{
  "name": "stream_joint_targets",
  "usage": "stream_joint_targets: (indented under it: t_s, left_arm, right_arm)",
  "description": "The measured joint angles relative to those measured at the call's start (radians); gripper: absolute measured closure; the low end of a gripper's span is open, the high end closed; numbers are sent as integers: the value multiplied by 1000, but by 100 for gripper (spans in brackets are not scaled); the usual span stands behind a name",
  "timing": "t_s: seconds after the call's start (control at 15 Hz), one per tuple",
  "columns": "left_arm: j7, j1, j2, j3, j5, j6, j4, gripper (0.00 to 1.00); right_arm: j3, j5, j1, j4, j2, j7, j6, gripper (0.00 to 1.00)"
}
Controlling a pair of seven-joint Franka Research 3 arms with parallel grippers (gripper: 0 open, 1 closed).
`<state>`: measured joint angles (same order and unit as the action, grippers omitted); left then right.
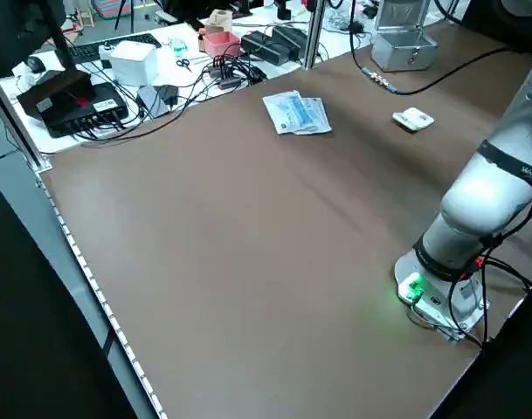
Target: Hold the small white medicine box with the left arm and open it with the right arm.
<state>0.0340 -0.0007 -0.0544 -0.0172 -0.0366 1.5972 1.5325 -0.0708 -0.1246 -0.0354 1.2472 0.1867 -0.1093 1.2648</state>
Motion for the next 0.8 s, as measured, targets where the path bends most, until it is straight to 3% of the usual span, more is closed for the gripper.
stream_joint_targets:
  t_s: [0.33,0.8]
  left_arm:
    - [2,48,-3,0,0,2,-3,0]
    - [-4,50,-7,0,0,12,-3,0]
  right_arm:
    - [103,48,68,37,-63,2,37,1]
    - [106,94,79,113,-123,2,93,1]
